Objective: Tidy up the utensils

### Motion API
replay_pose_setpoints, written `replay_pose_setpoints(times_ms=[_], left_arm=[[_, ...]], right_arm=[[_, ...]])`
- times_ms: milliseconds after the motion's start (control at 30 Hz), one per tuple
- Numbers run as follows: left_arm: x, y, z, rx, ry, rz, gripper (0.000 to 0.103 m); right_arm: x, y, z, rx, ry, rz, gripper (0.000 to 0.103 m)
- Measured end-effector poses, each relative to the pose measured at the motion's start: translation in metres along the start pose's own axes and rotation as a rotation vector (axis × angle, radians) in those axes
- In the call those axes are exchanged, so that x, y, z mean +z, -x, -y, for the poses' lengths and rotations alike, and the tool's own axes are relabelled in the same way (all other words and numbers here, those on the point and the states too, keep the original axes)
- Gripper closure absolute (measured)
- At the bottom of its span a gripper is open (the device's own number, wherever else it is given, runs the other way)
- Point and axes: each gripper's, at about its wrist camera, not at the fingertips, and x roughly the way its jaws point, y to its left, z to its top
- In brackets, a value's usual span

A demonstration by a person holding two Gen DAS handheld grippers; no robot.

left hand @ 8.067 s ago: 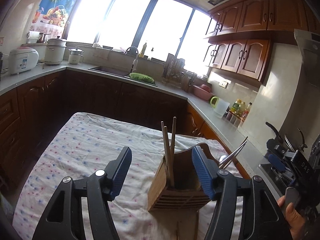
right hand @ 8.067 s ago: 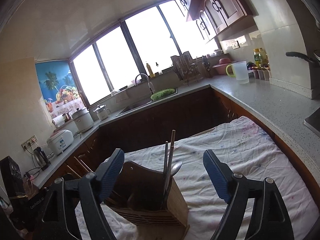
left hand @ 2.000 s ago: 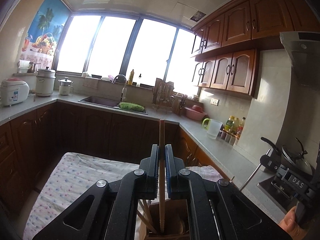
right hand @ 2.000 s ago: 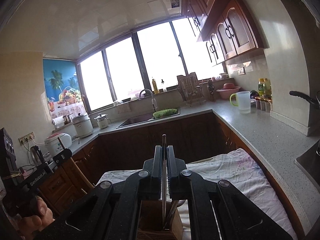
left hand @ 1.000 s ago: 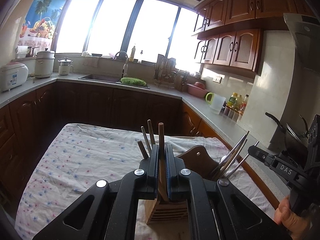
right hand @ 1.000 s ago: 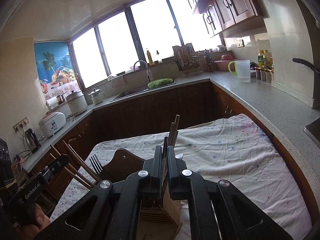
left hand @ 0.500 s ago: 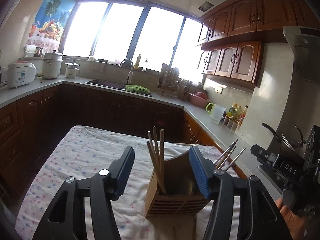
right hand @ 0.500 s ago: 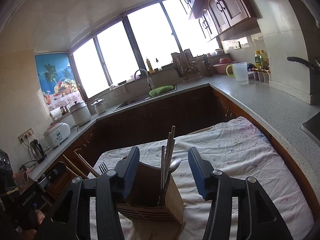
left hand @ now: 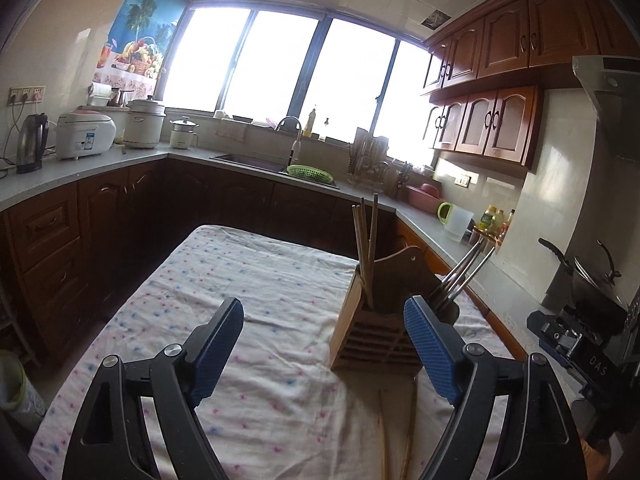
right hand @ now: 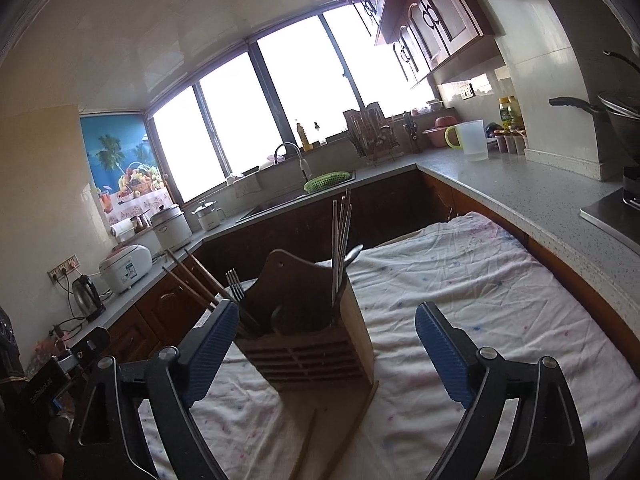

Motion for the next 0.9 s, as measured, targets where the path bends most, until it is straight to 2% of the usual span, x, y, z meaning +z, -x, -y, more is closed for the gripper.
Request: replay_pose_setpoints(times_ms=[133,333,533,633,667,733,800,900], left_arm=[[-0.014,0.016,-0.003,0.021,0.012,-0.006,0.02],[-0.033,0.032,0.004,0.045,-0.022,-0.043,0.02],[-0.032,0.047,0.006,0.053,-0.043,-0.039,0.02],[-0.039,0.059,0.006,0.062,-0.073,-0.011,0.02],[-0.042,0.063,0.007,0.063,-0.084,-0.001,0.019],[-0.049,0.07,0.007,0.075,-0.098,0.022,0.012],[-0.056,0.079,0.007,0.092,-0.104,0.059,0.001],[-0.067,0.088,0.009,0.117,-0.128,0.103,0.001]], right_arm=[[-0.02,0.016,0.0,0.009,-0.017,-0.003,0.011],[-0.045,0.038,-0.001,-0.006,-0.019,-0.007,0.011],[-0.056,0.054,-0.003,-0.03,0.013,0.007,0.009],[-0.058,0.066,-0.007,-0.048,0.041,0.055,0.008],[-0.059,0.071,-0.009,-0.057,0.055,0.077,0.004],[-0.064,0.083,-0.013,-0.075,0.086,0.126,0.0],[-0.07,0.094,-0.017,-0.08,0.121,0.169,0.0],[-0.082,0.106,-0.024,-0.091,0.19,0.219,0.0]])
